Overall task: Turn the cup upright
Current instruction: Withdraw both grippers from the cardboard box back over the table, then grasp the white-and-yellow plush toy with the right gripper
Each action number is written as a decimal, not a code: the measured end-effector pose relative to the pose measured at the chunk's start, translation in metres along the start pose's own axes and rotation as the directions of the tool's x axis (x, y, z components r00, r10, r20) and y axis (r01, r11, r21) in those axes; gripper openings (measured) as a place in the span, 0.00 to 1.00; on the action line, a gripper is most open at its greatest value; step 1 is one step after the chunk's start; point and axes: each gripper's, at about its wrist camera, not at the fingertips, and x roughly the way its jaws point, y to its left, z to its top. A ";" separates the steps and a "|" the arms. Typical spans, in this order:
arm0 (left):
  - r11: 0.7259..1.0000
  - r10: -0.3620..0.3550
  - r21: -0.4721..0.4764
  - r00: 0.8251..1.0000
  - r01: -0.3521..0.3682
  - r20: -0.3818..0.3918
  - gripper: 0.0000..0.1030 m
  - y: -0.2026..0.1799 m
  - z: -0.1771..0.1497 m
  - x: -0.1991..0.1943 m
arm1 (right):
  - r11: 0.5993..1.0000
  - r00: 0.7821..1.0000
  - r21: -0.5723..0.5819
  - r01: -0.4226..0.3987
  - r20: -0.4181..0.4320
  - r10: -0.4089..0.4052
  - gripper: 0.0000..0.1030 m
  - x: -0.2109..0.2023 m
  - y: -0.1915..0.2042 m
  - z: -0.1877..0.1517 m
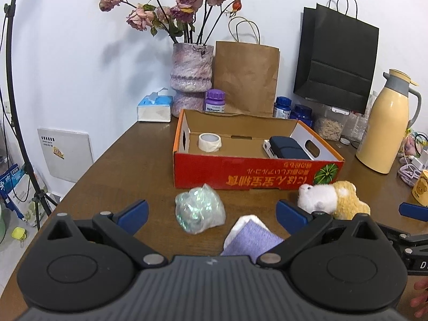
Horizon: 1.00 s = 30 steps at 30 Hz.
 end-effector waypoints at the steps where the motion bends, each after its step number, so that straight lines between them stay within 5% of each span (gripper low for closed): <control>1: 1.000 0.000 -0.001 1.000 0.000 -0.003 1.00 0.001 -0.002 -0.001 | 1.000 1.000 -0.001 -0.004 -0.003 0.004 1.00 -0.001 0.000 -0.003; 12: 1.000 0.003 0.007 1.000 -0.003 -0.022 1.00 0.005 -0.016 -0.007 | 0.999 0.997 -0.041 -0.020 -0.077 0.017 1.00 -0.002 -0.003 -0.026; 25: 1.000 0.026 0.006 0.999 -0.026 -0.030 1.00 0.006 -0.018 -0.004 | 0.998 0.996 -0.053 0.019 -0.083 -0.023 1.00 0.024 -0.022 -0.017; 30: 0.999 0.035 0.009 0.999 -0.034 -0.038 1.00 0.003 -0.019 -0.002 | 0.998 0.994 -0.053 0.022 -0.108 -0.027 0.91 0.049 -0.031 -0.013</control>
